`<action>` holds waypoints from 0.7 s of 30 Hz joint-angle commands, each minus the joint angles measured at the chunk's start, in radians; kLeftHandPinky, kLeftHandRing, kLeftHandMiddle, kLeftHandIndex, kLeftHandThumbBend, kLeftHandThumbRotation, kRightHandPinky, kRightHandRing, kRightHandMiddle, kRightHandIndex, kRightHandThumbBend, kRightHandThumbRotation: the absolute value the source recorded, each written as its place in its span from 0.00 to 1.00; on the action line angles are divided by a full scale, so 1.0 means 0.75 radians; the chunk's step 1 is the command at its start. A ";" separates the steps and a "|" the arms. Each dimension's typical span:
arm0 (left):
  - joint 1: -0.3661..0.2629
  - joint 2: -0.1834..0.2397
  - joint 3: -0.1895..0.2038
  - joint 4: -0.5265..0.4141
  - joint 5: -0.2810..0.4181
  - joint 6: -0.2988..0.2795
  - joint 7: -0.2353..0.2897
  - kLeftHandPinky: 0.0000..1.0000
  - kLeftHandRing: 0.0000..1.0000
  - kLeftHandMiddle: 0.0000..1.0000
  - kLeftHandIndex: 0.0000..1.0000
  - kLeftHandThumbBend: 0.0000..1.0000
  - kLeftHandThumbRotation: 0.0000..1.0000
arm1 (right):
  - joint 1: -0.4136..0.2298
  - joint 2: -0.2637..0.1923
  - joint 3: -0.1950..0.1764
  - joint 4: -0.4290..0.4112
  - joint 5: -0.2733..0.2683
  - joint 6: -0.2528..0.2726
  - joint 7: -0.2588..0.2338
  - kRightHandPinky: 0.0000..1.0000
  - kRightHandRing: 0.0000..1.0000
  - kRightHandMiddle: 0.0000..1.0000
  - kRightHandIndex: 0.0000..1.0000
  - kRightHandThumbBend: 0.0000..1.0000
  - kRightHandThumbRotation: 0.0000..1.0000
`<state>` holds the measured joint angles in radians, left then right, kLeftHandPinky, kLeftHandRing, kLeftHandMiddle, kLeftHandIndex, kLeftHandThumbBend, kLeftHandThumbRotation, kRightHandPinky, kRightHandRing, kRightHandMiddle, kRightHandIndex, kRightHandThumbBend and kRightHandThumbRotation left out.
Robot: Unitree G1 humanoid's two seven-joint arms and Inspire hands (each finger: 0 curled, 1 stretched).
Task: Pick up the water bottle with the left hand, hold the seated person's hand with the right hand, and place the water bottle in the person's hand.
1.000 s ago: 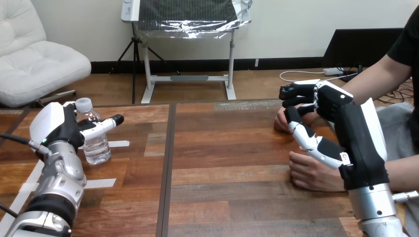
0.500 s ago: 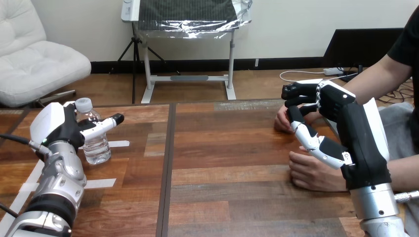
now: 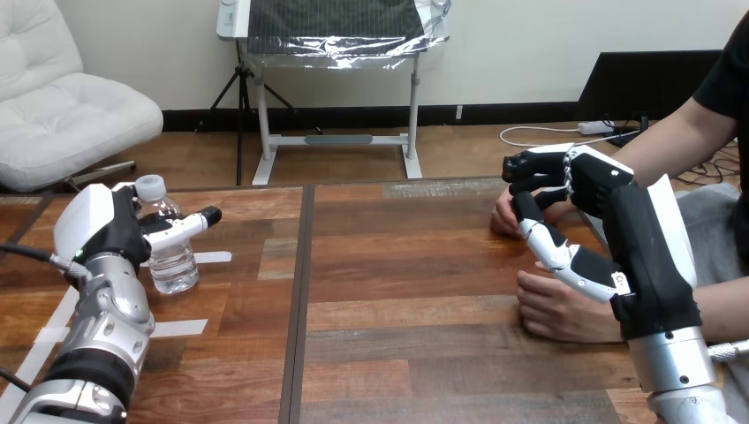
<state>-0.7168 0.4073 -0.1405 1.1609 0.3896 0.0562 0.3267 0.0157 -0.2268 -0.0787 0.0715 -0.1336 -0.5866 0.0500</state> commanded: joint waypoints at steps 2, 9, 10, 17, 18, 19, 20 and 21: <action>-0.022 -0.011 0.021 -0.030 -0.022 -0.078 0.061 0.67 0.76 0.79 0.79 0.85 0.49 | -0.058 -0.010 -0.007 -0.059 0.018 0.004 0.002 0.50 0.60 0.63 0.60 0.35 0.00; -0.006 -0.014 0.016 -0.026 -0.039 -0.123 0.088 0.59 0.66 0.70 0.70 0.81 0.23 | -0.056 -0.014 -0.009 -0.063 0.004 -0.003 -0.006 0.49 0.59 0.62 0.60 0.35 0.00; -0.006 -0.014 0.015 -0.022 -0.039 -0.125 0.090 0.56 0.64 0.68 0.68 0.80 0.17 | -0.056 -0.014 -0.009 -0.064 0.004 -0.004 -0.006 0.49 0.59 0.62 0.60 0.35 0.00; -0.004 -0.018 -0.012 -0.022 -0.017 -0.112 0.107 0.50 0.57 0.61 0.61 0.78 0.04 | -0.055 -0.017 -0.011 -0.064 0.016 -0.012 -0.003 0.48 0.58 0.61 0.59 0.35 0.00; -0.004 -0.019 -0.012 -0.019 -0.018 -0.113 0.108 0.48 0.55 0.59 0.60 0.78 0.03 | -0.055 -0.018 -0.011 -0.063 0.016 -0.015 -0.004 0.48 0.57 0.61 0.59 0.35 0.00; -0.004 -0.020 -0.013 -0.018 -0.018 -0.113 0.109 0.46 0.52 0.57 0.58 0.77 0.02 | -0.055 -0.019 -0.011 -0.062 0.016 -0.018 -0.004 0.48 0.57 0.61 0.59 0.35 0.00; -0.003 -0.021 -0.013 -0.013 -0.020 -0.118 0.106 0.45 0.51 0.56 0.57 0.77 0.02 | -0.056 -0.020 -0.013 -0.061 0.012 -0.023 -0.007 0.48 0.57 0.61 0.59 0.35 0.00; -0.002 -0.021 -0.013 -0.010 -0.022 -0.121 0.104 0.44 0.50 0.54 0.56 0.77 0.01 | -0.056 -0.022 -0.013 -0.060 0.009 -0.025 -0.009 0.48 0.57 0.61 0.59 0.35 0.00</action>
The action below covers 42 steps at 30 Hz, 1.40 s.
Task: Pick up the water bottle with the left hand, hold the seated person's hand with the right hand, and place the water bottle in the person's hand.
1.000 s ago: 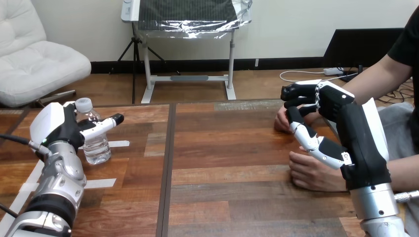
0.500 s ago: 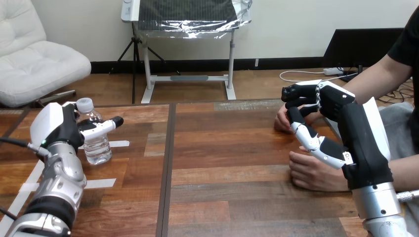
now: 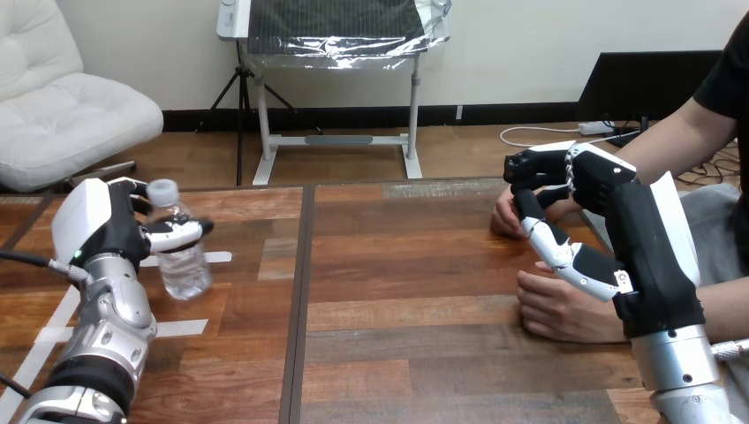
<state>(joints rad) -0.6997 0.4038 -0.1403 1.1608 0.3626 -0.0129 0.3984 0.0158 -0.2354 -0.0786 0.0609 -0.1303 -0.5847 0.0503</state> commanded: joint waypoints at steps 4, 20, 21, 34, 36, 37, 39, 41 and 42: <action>-0.022 -0.021 -0.017 -0.004 0.014 -0.035 0.010 0.40 0.45 0.50 0.53 0.77 0.00 | -0.058 -0.014 -0.016 -0.041 0.009 -0.036 -0.008 0.47 0.56 0.60 0.59 0.35 0.00; -0.014 -0.035 -0.086 0.010 0.085 0.011 0.007 0.38 0.42 0.48 0.50 0.77 0.00 | -0.041 -0.016 -0.020 -0.060 0.020 -0.033 -0.009 0.47 0.56 0.60 0.58 0.35 0.00; -0.013 -0.036 -0.090 0.009 0.090 0.014 0.009 0.38 0.42 0.48 0.50 0.78 0.00 | -0.040 -0.016 -0.021 -0.062 0.021 -0.031 -0.009 0.47 0.56 0.60 0.58 0.35 0.00; 0.007 -0.052 -0.113 0.003 0.102 0.026 0.015 0.35 0.41 0.47 0.50 0.76 0.00 | -0.023 -0.020 -0.024 -0.087 0.027 -0.017 -0.004 0.48 0.57 0.61 0.58 0.35 0.00; 0.013 -0.053 -0.116 -0.001 0.103 0.024 0.014 0.34 0.40 0.47 0.50 0.75 0.00 | -0.020 -0.023 -0.025 -0.091 0.025 -0.016 -0.003 0.48 0.57 0.61 0.58 0.35 0.00; 0.015 -0.053 -0.116 -0.003 0.104 0.024 0.013 0.34 0.40 0.47 0.50 0.75 0.00 | -0.019 -0.023 -0.025 -0.092 0.025 -0.016 -0.003 0.48 0.57 0.61 0.58 0.35 0.00; 0.022 -0.057 -0.114 -0.009 0.100 0.021 0.018 0.34 0.40 0.47 0.50 0.74 0.00 | -0.015 -0.021 -0.026 -0.099 0.027 -0.007 -0.004 0.48 0.57 0.61 0.58 0.35 0.00; 0.029 -0.060 -0.111 -0.014 0.096 0.016 0.022 0.34 0.40 0.46 0.50 0.74 0.00 | -0.010 -0.018 -0.027 -0.110 0.024 0.008 -0.007 0.48 0.57 0.61 0.59 0.35 0.00; 0.032 -0.061 -0.109 -0.016 0.094 0.013 0.024 0.34 0.40 0.46 0.51 0.73 0.00 | -0.008 -0.015 -0.027 -0.116 0.022 0.017 -0.010 0.48 0.57 0.61 0.58 0.35 0.00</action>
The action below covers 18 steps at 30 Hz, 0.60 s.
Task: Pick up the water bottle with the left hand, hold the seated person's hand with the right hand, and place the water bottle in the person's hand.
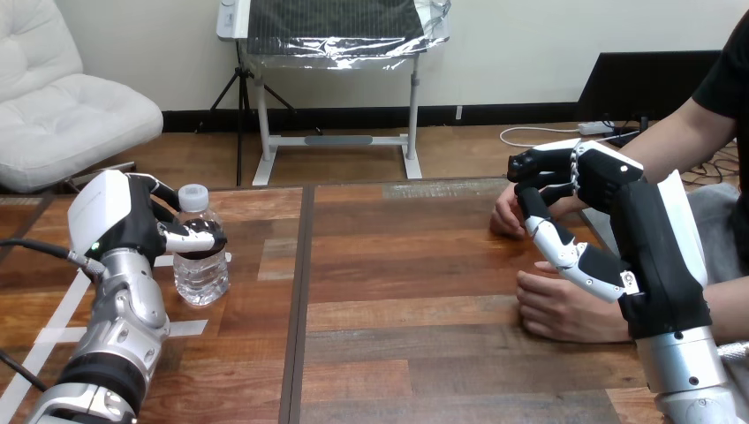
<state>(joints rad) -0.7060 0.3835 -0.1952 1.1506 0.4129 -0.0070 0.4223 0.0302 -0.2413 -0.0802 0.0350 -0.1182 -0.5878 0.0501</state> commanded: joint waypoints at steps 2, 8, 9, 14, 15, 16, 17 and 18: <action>0.045 -0.037 -0.035 -0.005 0.026 0.001 -0.005 0.34 0.40 0.46 0.51 0.73 0.00 | -0.024 -0.005 -0.025 -0.087 0.008 0.025 -0.010 0.48 0.57 0.61 0.58 0.35 0.00; 0.061 -0.042 -0.036 -0.013 0.027 -0.019 0.010 0.34 0.40 0.46 0.51 0.72 0.00 | -0.017 -0.005 -0.024 -0.101 -0.004 0.033 -0.016 0.48 0.57 0.61 0.58 0.35 0.00; 0.063 -0.043 -0.038 -0.013 0.029 -0.023 0.016 0.34 0.40 0.46 0.51 0.72 0.00 | -0.017 -0.005 -0.025 -0.102 -0.008 0.033 -0.017 0.47 0.57 0.61 0.58 0.35 0.00; 0.074 -0.050 -0.041 -0.016 0.032 -0.035 0.033 0.34 0.40 0.46 0.50 0.72 0.00 | -0.015 -0.003 -0.023 -0.102 0.002 0.038 -0.014 0.47 0.57 0.60 0.58 0.35 0.00; 0.075 -0.052 -0.040 -0.017 0.029 -0.031 0.032 0.35 0.41 0.47 0.50 0.72 0.00 | -0.016 -0.004 -0.023 -0.100 0.003 0.036 -0.013 0.47 0.57 0.60 0.58 0.35 0.00; 0.075 -0.054 -0.039 -0.017 0.028 -0.028 0.032 0.35 0.41 0.47 0.51 0.72 0.00 | -0.016 -0.004 -0.023 -0.098 0.004 0.034 -0.013 0.47 0.57 0.60 0.58 0.35 0.00; 0.078 -0.056 -0.040 -0.022 0.027 -0.028 0.033 0.35 0.41 0.47 0.51 0.72 0.00 | -0.016 -0.004 -0.022 -0.098 0.006 0.036 -0.011 0.47 0.57 0.60 0.58 0.35 0.00; 0.081 -0.057 -0.041 -0.025 0.028 -0.028 0.034 0.35 0.41 0.47 0.51 0.71 0.00 | -0.016 -0.004 -0.022 -0.099 0.007 0.039 -0.011 0.47 0.57 0.60 0.58 0.34 0.00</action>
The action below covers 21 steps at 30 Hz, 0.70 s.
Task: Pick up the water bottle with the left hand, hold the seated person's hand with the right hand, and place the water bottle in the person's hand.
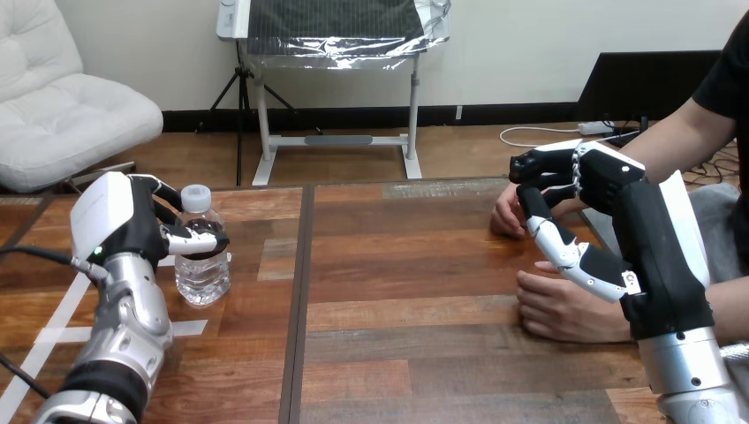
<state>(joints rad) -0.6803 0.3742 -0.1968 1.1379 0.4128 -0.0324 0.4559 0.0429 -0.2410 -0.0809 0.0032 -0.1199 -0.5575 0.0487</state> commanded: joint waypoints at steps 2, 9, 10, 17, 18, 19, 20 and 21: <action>0.051 -0.049 -0.037 -0.019 0.026 0.011 -0.007 0.35 0.41 0.47 0.51 0.71 0.00 | -0.031 -0.004 -0.020 -0.060 0.010 0.005 -0.008 0.47 0.57 0.60 0.58 0.34 0.00; 0.064 -0.059 -0.020 -0.038 0.007 0.003 -0.005 0.38 0.43 0.48 0.51 0.70 0.00 | -0.034 -0.006 -0.018 -0.058 0.012 0.008 -0.005 0.47 0.57 0.60 0.59 0.34 0.00; 0.065 -0.059 -0.020 -0.040 0.007 0.003 -0.005 0.38 0.43 0.48 0.51 0.70 0.00 | -0.035 -0.006 -0.018 -0.057 0.011 0.007 -0.005 0.47 0.57 0.60 0.59 0.34 0.00; 0.085 -0.063 -0.001 -0.060 -0.011 -0.049 0.019 0.41 0.45 0.49 0.51 0.70 0.00 | -0.041 -0.005 -0.020 -0.048 -0.003 -0.003 -0.015 0.47 0.57 0.60 0.58 0.34 0.00; 0.091 -0.062 0.001 -0.067 -0.013 -0.063 0.021 0.41 0.45 0.48 0.51 0.70 0.00 | -0.041 -0.005 -0.020 -0.048 -0.005 -0.004 -0.017 0.47 0.56 0.60 0.58 0.34 0.00; 0.094 -0.061 0.003 -0.071 -0.014 -0.073 0.023 0.41 0.44 0.48 0.50 0.70 0.00 | -0.041 -0.004 -0.020 -0.048 -0.005 -0.004 -0.017 0.46 0.56 0.60 0.58 0.34 0.00; 0.098 -0.063 0.013 -0.077 -0.024 -0.083 0.024 0.41 0.44 0.48 0.50 0.70 0.00 | -0.042 -0.004 -0.020 -0.047 -0.005 -0.004 -0.017 0.46 0.56 0.59 0.58 0.34 0.00; 0.100 -0.066 0.019 -0.079 -0.030 -0.086 0.024 0.41 0.44 0.48 0.50 0.69 0.00 | -0.043 -0.004 -0.020 -0.046 -0.005 -0.003 -0.017 0.46 0.56 0.59 0.58 0.34 0.00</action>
<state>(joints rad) -0.6481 0.3544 -0.1808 1.1034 0.3974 -0.0650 0.4751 0.0463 -0.2409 -0.0808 0.0031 -0.1210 -0.5513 0.0481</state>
